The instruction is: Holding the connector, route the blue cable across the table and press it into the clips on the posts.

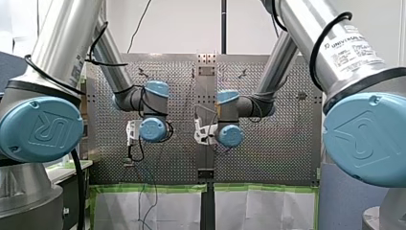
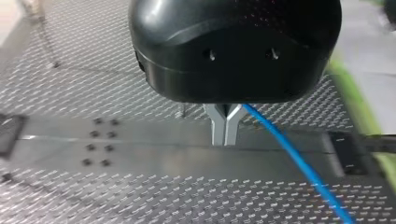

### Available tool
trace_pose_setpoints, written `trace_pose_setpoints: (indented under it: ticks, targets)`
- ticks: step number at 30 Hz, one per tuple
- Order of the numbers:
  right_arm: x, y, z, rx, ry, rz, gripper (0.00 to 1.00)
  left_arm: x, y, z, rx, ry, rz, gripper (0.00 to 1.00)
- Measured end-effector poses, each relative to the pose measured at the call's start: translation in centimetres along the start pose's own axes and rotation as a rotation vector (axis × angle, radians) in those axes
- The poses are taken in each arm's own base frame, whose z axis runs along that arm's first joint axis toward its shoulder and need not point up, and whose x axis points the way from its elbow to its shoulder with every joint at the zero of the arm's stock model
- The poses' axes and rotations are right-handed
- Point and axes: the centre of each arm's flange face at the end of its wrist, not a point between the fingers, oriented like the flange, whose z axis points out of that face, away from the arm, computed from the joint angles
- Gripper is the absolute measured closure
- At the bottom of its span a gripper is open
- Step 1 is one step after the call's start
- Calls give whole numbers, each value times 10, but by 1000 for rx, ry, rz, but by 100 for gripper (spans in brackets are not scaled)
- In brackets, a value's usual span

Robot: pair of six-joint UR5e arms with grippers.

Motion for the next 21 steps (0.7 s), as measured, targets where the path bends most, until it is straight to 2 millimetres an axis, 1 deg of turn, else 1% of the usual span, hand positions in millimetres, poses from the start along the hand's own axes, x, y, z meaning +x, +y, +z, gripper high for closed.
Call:
trace_pose_setpoints:
  ticks: [2, 5, 12, 16, 21]
  targets:
    - [12, -2, 4, 14, 16, 4, 100, -12, -1, 5, -19, -16, -28, 100]
    - [37, -4, 12, 40, 47, 17, 100, -30, -1, 13, -50, -40, -73, 100]
    - [109, -10, 25, 104, 132, 56, 100, -78, 4, 28, -135, -99, -169, 100]
    - [145, -14, 27, 129, 171, 79, 100, -95, 16, 32, -193, -112, -192, 100]
    - [187, -16, 27, 152, 215, 100, 100, -112, 39, 35, -282, -122, -206, 100]
